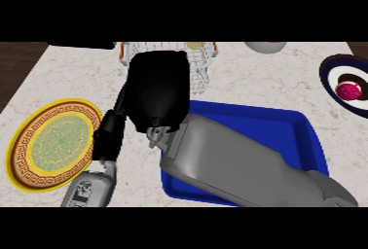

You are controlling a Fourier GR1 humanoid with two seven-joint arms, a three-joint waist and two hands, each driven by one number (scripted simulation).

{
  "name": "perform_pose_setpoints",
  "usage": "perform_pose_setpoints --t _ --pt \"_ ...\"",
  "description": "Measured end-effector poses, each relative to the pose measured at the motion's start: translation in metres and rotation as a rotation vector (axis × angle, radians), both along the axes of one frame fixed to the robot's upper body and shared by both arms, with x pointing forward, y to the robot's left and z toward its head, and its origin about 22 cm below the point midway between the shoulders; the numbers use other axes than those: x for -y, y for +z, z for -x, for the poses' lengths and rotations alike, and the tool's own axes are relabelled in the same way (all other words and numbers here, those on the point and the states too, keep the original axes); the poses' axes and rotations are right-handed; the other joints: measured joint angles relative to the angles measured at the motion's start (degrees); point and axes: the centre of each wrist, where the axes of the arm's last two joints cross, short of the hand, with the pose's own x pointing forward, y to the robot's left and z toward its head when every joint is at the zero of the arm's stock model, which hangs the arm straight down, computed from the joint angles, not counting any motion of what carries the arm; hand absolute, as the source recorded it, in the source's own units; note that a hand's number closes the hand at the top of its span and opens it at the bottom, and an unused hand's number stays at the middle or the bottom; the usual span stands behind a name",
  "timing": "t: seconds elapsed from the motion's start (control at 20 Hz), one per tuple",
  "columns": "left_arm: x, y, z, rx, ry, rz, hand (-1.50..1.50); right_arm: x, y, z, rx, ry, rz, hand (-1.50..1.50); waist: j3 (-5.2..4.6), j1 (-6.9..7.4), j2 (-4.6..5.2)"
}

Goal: Pick the tomato from the tray and place it in the tiered basket

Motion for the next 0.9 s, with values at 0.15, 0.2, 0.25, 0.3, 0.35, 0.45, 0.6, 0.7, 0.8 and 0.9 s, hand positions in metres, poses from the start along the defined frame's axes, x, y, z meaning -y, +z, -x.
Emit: perform_pose_setpoints --t 0.15,0.2,0.25,0.3,0.35,0.45,0.6,0.7,0.8,0.9 --pt "-0.005 -0.001 0.001 -0.003 0.007 -0.001 0.0 -0.008 0.026 -0.003 0.013 -0.001 -0.031 1.5 -0.02 -0.11 0.03" --pt "-0.003 -0.001 0.0 -0.002 0.004 -0.004 0.0 -0.01 0.033 -0.004 0.017 -0.001 -0.044 1.5 -0.02 -0.07 0.07" --pt "-0.002 -0.002 0.001 -0.004 0.0 -0.004 0.0 -0.012 0.04 -0.005 0.017 -0.001 -0.064 1.5 -0.02 0.05 0.13" --pt "-0.003 -0.001 0.0 -0.004 0.0 -0.002 0.0 -0.014 0.05 -0.007 0.017 0.0 -0.091 1.5 -0.03 0.08 0.23" --pt "-0.003 0.0 -0.001 -0.002 0.001 -0.004 0.0 -0.014 0.059 -0.009 0.015 0.0 -0.123 1.5 -0.02 0.03 0.29" --pt "-0.003 0.001 -0.002 0.004 0.005 -0.004 0.0 -0.016 0.069 -0.013 0.005 -0.006 -0.169 1.5 -0.01 0.11 0.42" --pt "-0.004 -0.001 0.002 0.006 0.005 -0.006 0.0 -0.025 0.08 -0.021 0.003 -0.019 -0.186 1.5 -0.01 0.18 0.57" --pt "-0.006 0.0 0.002 0.005 0.006 -0.006 0.0 -0.03 0.084 -0.025 0.01 -0.032 -0.193 1.5 0.0 0.04 0.66" --pt "-0.004 0.002 0.0 0.01 0.011 -0.006 0.0 -0.034 0.084 -0.031 0.017 -0.051 -0.194 1.5 0.0 -0.16 0.77" --pt "-0.008 0.005 0.0 0.014 0.013 -0.009 0.0 -0.037 0.082 -0.039 0.024 -0.07 -0.177 1.5 0.0 -0.24 0.84"
